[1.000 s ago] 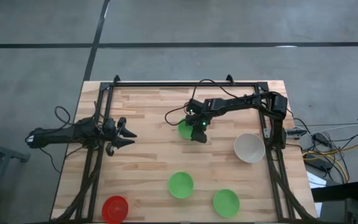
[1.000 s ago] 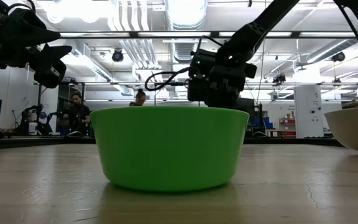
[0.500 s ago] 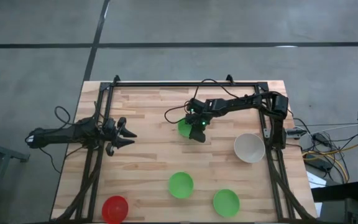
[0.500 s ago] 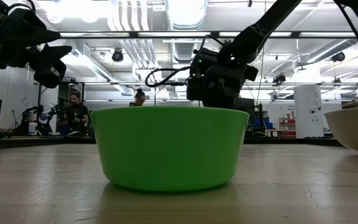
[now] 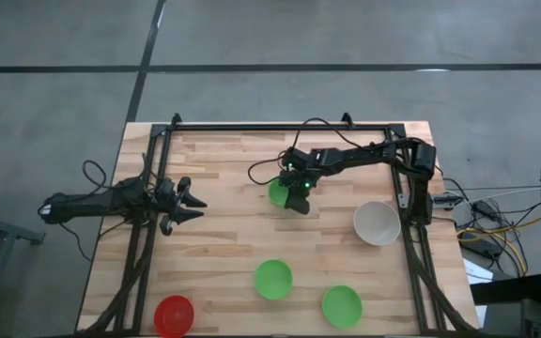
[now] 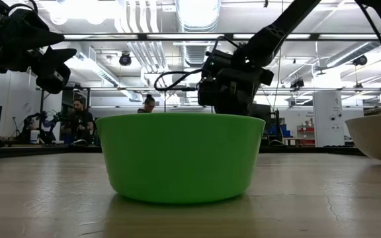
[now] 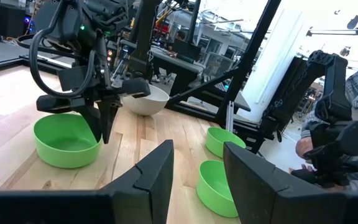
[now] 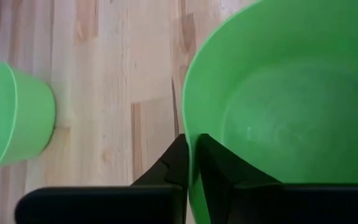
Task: Nest bowls inside each other
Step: Stack the top green bowl on top of the white bowl
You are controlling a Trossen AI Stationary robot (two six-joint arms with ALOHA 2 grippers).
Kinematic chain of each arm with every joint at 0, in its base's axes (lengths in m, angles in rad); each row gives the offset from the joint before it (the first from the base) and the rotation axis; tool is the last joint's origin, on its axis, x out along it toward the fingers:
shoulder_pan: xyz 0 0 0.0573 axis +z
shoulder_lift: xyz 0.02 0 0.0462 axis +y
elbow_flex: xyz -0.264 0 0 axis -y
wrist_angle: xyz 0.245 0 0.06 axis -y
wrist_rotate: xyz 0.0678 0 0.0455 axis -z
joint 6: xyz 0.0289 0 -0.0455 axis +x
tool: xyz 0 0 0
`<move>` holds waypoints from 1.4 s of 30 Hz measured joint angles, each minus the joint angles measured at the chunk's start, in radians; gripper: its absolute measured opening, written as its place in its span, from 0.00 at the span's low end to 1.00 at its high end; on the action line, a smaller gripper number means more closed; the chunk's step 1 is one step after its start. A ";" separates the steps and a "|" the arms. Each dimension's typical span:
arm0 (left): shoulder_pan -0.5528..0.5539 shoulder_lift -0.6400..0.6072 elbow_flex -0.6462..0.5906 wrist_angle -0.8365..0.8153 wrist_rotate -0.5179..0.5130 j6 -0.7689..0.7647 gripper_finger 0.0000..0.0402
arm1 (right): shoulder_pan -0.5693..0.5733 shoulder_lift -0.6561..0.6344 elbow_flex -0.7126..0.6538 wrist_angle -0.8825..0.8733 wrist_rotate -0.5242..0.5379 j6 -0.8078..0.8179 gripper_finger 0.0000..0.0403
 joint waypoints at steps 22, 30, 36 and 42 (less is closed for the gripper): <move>0.000 0.000 0.000 0.000 0.000 0.000 0.36 | 0.001 -0.007 0.053 -0.016 0.000 0.042 0.05; 0.000 0.000 0.000 0.000 0.000 0.000 0.36 | 0.000 -0.038 0.053 -0.017 0.000 0.043 0.04; 0.000 0.000 0.000 0.000 0.000 0.000 0.36 | -0.002 -0.054 0.056 -0.018 0.005 0.046 0.04; 0.000 0.000 0.000 0.000 0.000 0.000 0.36 | -0.002 -0.056 0.067 -0.033 0.006 0.043 0.02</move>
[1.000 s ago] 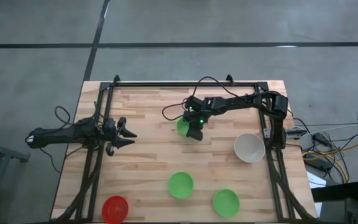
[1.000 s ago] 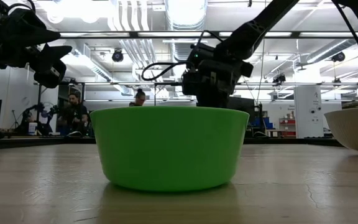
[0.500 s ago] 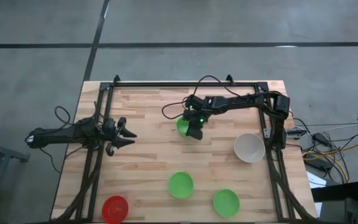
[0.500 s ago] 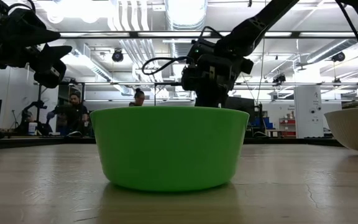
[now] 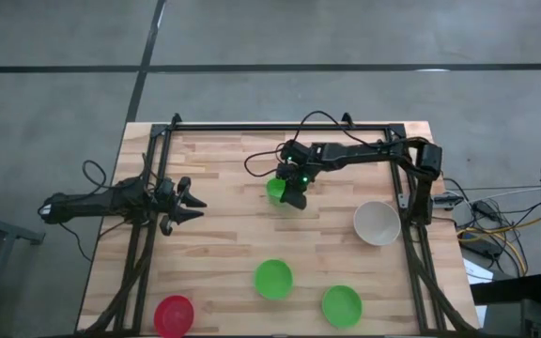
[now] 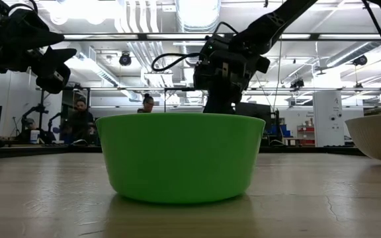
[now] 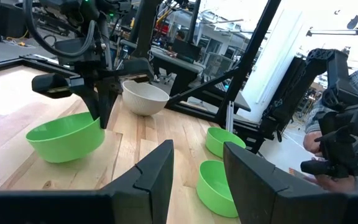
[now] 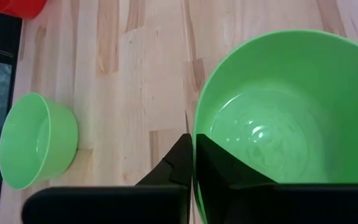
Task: Nest bowls inside each other
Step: Stack the top green bowl on top of the white bowl
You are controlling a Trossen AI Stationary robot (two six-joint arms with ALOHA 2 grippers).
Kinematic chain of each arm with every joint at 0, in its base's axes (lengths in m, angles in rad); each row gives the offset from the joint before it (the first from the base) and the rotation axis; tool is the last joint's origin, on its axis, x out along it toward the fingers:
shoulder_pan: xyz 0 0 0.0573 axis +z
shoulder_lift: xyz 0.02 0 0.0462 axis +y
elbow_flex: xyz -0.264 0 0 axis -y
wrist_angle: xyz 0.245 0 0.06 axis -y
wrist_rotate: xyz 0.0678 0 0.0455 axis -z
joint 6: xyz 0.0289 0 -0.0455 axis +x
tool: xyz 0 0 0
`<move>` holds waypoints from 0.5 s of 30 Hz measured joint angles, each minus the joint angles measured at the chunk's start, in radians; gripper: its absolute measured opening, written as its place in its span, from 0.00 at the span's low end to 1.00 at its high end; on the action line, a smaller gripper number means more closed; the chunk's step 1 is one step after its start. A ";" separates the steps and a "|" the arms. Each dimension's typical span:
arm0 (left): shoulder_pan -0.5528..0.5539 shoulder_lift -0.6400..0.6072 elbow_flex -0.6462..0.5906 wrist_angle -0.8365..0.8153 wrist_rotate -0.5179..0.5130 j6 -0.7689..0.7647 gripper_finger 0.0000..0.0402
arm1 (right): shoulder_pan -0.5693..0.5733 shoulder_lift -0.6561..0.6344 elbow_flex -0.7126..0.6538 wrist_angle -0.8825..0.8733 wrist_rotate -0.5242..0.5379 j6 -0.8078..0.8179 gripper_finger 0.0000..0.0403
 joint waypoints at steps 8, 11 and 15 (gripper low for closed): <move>0.000 0.000 0.000 0.000 0.000 0.000 0.36 | 0.000 -0.001 0.044 -0.041 0.001 -0.013 0.02; 0.000 0.000 0.000 0.000 0.000 0.000 0.36 | 0.000 -0.001 0.063 -0.061 0.002 -0.018 0.02; 0.000 0.000 0.000 0.000 0.000 0.000 0.36 | 0.000 -0.001 0.072 -0.063 0.002 -0.021 0.02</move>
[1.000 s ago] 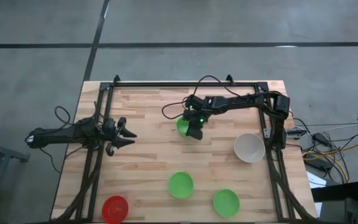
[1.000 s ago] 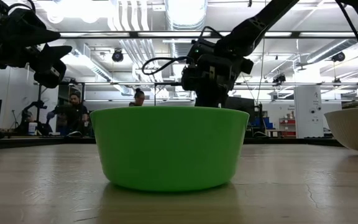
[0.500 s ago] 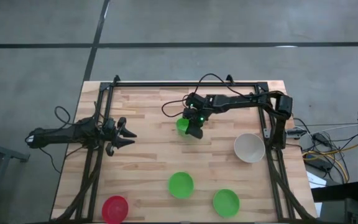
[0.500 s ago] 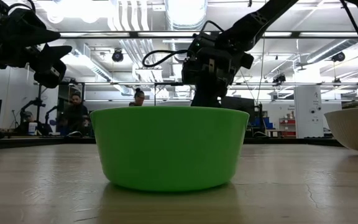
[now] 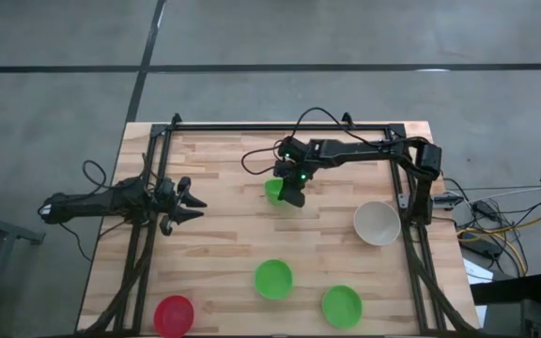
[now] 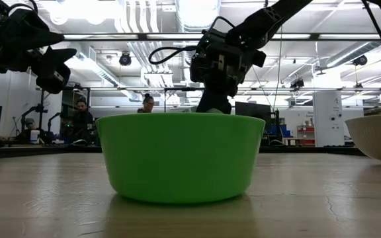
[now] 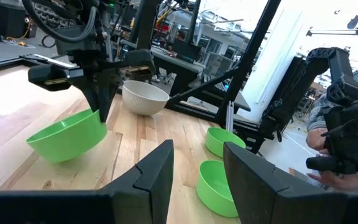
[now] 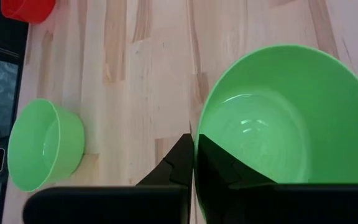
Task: Nest bowls inside each other
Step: Stack the top green bowl on top of the white bowl
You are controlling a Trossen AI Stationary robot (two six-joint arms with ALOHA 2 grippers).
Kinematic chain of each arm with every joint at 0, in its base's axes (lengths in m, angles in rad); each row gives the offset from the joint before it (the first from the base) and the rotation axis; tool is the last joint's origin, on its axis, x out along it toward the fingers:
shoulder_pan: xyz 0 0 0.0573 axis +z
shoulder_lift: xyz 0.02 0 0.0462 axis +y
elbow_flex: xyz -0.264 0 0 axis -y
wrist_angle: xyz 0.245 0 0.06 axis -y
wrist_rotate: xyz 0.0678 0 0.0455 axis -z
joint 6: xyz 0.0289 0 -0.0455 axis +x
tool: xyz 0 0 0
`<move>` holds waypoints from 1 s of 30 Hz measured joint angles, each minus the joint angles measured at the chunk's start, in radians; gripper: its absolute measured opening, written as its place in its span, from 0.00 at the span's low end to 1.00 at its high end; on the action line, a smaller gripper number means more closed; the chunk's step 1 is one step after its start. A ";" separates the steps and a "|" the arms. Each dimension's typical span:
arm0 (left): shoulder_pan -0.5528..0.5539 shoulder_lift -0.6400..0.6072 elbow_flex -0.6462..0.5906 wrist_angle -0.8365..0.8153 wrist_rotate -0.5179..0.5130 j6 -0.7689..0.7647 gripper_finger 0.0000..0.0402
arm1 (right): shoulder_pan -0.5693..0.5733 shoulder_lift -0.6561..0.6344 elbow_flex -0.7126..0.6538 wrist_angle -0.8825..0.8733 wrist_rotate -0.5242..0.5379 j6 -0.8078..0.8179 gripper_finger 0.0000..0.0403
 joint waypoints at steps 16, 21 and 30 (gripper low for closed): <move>0.000 0.000 0.000 0.000 0.000 0.000 0.36 | 0.000 0.000 0.052 -0.022 0.000 -0.007 0.02; 0.000 0.000 0.000 0.000 0.000 0.000 0.36 | 0.000 0.000 0.077 -0.046 0.001 -0.025 0.02; 0.000 0.000 0.000 0.000 0.000 0.000 0.36 | -0.015 -0.004 0.127 -0.080 0.002 -0.051 0.02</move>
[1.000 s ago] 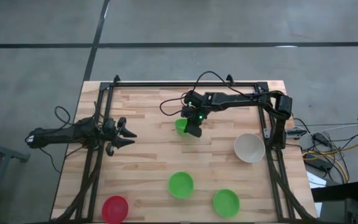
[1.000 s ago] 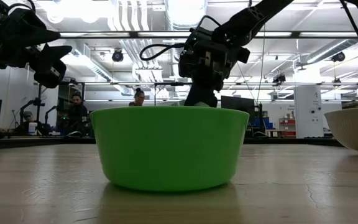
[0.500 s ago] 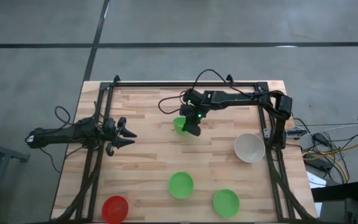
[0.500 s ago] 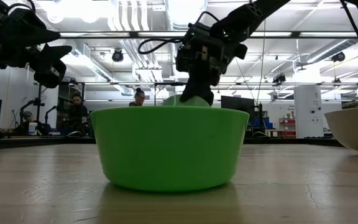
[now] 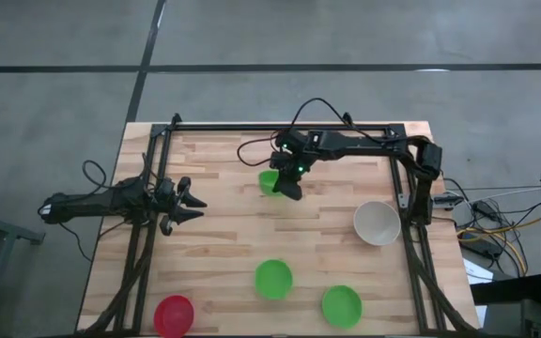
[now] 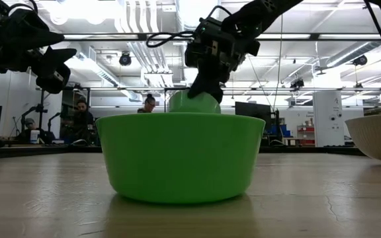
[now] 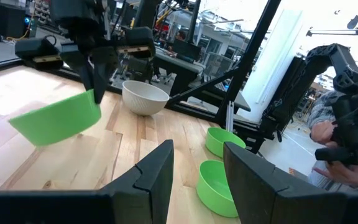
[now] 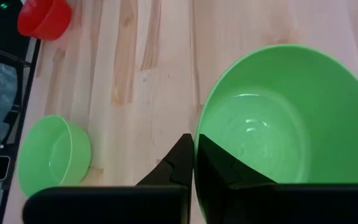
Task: Nest bowls inside each other
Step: Stack the top green bowl on top of the white bowl
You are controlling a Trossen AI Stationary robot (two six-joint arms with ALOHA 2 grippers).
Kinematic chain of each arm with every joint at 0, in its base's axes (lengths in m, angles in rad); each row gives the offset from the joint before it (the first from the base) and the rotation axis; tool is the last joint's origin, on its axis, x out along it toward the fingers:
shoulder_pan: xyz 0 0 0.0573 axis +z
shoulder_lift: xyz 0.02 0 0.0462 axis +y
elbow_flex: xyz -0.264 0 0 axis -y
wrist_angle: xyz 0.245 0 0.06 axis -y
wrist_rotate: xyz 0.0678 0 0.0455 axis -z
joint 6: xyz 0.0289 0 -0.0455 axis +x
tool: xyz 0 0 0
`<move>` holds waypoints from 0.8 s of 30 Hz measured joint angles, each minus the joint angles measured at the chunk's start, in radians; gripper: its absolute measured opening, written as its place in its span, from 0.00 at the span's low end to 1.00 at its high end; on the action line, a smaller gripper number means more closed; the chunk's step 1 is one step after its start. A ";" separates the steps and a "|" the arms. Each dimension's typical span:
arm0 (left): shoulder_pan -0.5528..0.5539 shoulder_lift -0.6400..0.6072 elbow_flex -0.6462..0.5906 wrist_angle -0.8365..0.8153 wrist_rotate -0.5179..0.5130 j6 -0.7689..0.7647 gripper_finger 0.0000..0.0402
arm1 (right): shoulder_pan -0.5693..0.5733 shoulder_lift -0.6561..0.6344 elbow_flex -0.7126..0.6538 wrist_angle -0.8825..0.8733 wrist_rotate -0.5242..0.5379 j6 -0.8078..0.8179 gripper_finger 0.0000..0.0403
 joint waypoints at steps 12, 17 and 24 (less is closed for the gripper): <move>0.000 0.000 0.000 0.000 0.000 0.000 0.36 | -0.018 -0.038 0.029 0.000 -0.001 -0.030 0.02; 0.000 0.000 0.000 0.000 0.000 0.000 0.36 | -0.026 -0.069 0.029 0.003 0.000 -0.035 0.02; 0.000 0.000 0.000 0.000 0.000 0.000 0.36 | -0.029 -0.101 0.029 0.007 -0.001 -0.042 0.02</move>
